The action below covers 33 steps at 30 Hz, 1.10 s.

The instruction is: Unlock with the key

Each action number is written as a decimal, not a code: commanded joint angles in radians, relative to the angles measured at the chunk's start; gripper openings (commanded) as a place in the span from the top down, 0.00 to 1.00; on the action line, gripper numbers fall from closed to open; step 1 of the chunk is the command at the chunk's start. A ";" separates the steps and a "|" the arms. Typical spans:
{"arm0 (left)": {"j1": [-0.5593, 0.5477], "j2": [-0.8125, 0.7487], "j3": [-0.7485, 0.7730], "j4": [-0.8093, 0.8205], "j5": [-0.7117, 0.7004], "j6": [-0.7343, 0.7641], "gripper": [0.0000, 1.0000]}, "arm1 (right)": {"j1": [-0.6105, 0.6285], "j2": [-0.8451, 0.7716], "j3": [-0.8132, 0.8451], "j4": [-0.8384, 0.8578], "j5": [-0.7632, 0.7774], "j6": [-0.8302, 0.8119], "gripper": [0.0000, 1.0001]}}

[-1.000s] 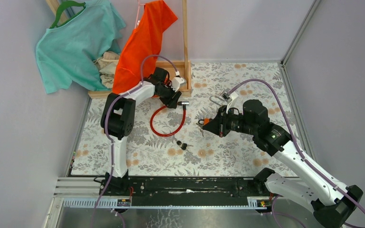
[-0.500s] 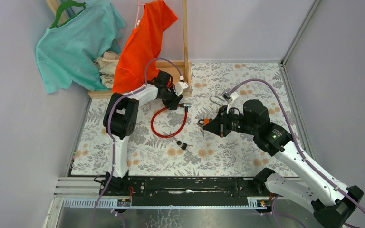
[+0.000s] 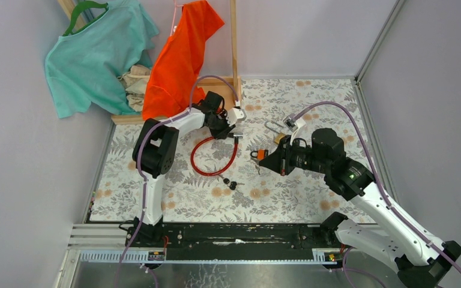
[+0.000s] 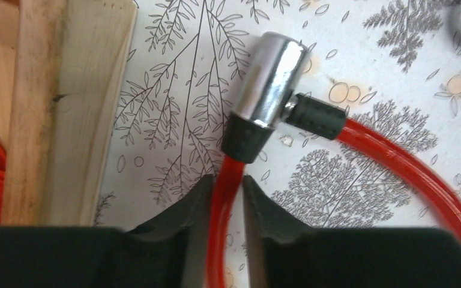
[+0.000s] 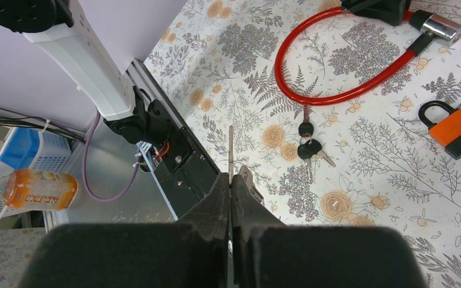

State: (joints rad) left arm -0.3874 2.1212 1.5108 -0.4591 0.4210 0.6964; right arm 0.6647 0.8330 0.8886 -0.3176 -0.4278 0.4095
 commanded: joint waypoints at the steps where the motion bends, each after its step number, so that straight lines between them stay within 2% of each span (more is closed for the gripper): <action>1: -0.005 0.014 -0.007 -0.023 -0.043 0.065 0.79 | -0.005 -0.021 0.026 -0.013 0.023 0.004 1.00; 3: -0.005 -0.008 -0.028 -0.021 -0.042 0.086 0.87 | -0.005 -0.021 0.044 -0.036 0.033 0.014 1.00; 5: -0.014 -0.049 -0.060 -0.022 -0.063 0.116 0.90 | -0.005 -0.012 0.078 -0.077 0.045 0.022 1.00; 9: -0.048 -0.174 -0.091 -0.034 -0.185 0.238 1.00 | -0.004 0.014 0.160 -0.182 0.076 0.021 1.00; 15: -0.054 -0.373 -0.039 -0.147 -0.160 0.324 1.00 | -0.005 0.031 0.226 -0.225 0.095 0.016 1.00; 20: -0.079 -0.613 -0.049 -0.224 0.018 0.459 1.00 | -0.005 0.045 0.274 -0.260 0.091 -0.001 1.00; 24: -0.133 -0.809 -0.142 -0.145 0.124 0.461 1.00 | -0.005 0.074 0.344 -0.320 0.079 -0.047 1.00; 27: -0.186 -0.943 -0.241 -0.057 0.129 0.424 1.00 | -0.004 0.086 0.390 -0.332 0.059 -0.073 1.00; 33: -0.272 -1.184 -0.409 0.053 0.114 0.529 1.00 | -0.004 0.080 0.437 -0.288 -0.055 -0.154 1.00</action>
State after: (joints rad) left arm -0.6285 1.0222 1.1671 -0.5491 0.5201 1.1370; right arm 0.6647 0.9253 1.2655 -0.6449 -0.3885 0.3328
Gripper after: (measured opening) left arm 0.142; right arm 0.014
